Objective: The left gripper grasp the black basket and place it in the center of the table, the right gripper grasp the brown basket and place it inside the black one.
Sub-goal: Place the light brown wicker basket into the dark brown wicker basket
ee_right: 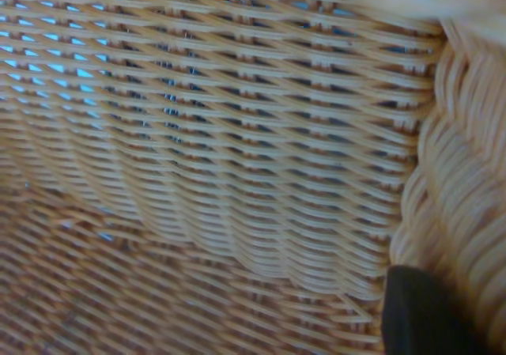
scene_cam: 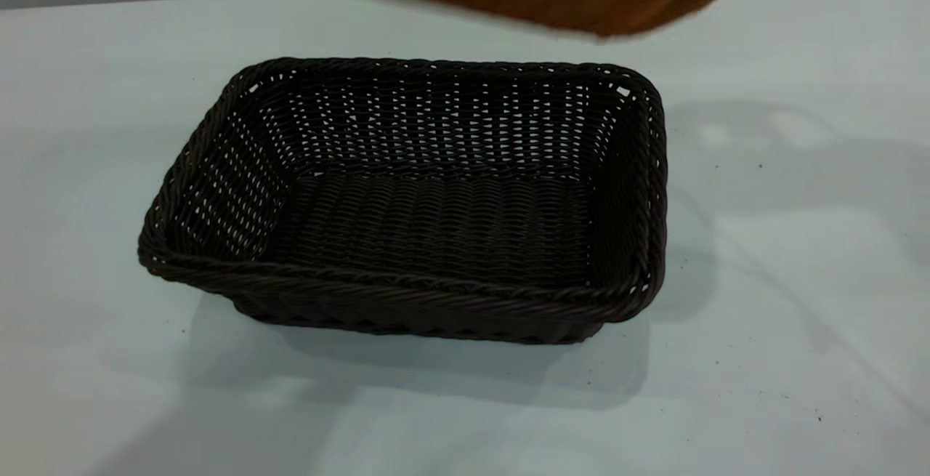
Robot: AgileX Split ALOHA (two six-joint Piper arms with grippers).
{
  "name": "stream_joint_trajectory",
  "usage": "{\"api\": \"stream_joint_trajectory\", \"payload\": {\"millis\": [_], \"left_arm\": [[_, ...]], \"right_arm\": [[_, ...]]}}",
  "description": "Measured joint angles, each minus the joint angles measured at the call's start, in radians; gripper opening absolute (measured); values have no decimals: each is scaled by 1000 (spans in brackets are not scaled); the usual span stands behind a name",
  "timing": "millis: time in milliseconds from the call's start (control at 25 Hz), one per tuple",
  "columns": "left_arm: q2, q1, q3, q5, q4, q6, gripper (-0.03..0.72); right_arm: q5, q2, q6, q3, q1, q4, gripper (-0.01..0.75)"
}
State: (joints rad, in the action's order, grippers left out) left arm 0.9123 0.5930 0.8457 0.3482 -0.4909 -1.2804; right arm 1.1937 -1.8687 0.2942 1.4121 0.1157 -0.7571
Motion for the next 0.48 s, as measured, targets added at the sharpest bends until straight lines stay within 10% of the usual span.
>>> {"api": "stream_joint_trajectory", "payload": {"millis": [480], "left_arm": [[23,-1,0,-216,2,1,529]], "right_arm": [[-48,-23,-130,-4,86,10,103]]}}
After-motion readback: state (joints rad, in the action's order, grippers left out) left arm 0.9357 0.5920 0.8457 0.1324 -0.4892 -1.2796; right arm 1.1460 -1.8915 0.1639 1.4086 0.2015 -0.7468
